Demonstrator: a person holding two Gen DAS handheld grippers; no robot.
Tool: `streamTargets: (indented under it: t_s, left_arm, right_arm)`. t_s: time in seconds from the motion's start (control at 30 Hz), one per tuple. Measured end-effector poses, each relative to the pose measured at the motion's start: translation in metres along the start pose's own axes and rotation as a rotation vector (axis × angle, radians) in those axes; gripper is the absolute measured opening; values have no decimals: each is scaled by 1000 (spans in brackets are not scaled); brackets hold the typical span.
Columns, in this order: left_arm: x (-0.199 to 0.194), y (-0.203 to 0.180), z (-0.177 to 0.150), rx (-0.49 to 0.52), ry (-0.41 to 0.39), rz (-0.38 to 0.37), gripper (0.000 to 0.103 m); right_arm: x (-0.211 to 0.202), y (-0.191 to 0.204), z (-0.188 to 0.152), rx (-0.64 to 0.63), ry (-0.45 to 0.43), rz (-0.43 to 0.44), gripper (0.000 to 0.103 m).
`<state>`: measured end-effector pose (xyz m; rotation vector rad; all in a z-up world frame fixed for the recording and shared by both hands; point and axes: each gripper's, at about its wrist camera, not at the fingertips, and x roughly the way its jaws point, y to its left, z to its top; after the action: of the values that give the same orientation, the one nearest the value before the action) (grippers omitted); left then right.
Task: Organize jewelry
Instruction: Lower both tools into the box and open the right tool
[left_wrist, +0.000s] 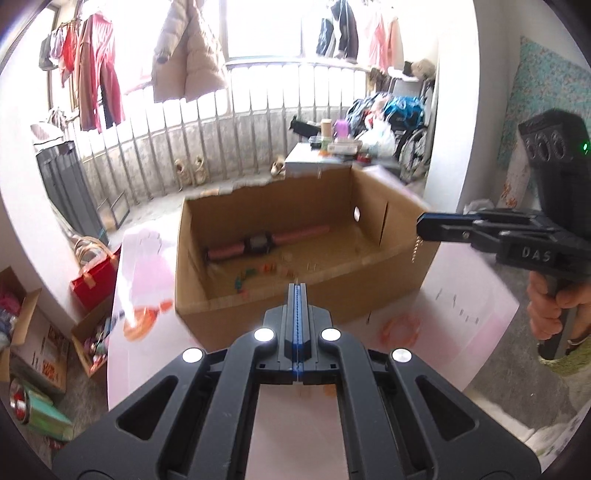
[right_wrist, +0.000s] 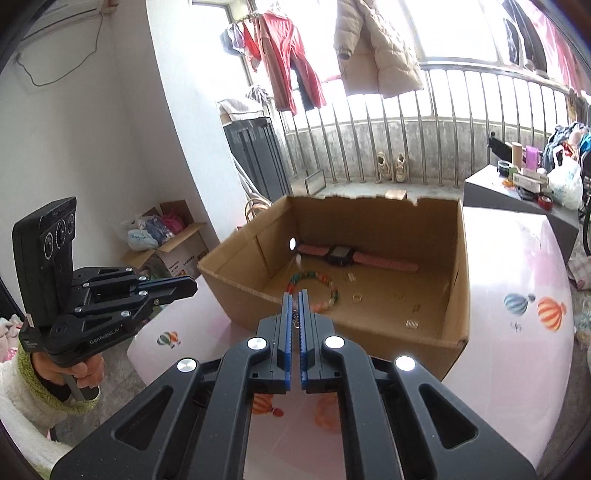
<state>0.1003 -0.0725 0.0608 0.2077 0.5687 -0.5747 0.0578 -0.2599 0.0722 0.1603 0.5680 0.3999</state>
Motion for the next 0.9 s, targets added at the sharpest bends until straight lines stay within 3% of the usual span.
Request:
streamTargets:
  t_s: [0.17, 0.4, 0.73, 0.83, 0.9]
  left_arm:
    - [17, 15, 31, -17, 0, -69, 0]
    - [77, 43, 59, -110, 113, -183, 0]
    - [157, 57, 64, -186, 285, -201, 1]
    - [168, 58, 61, -205, 319, -188, 21]
    - [171, 59, 60, -215, 323, -183, 32]
  right_arm:
    - [5, -15, 33, 10, -14, 19, 4]
    - [37, -42, 62, 33, 62, 36, 4]
    - [93, -70, 67, 60, 222, 7, 5]
    - [101, -77, 64, 82, 242, 5, 6]
    - [101, -79, 63, 88, 242, 7, 14]
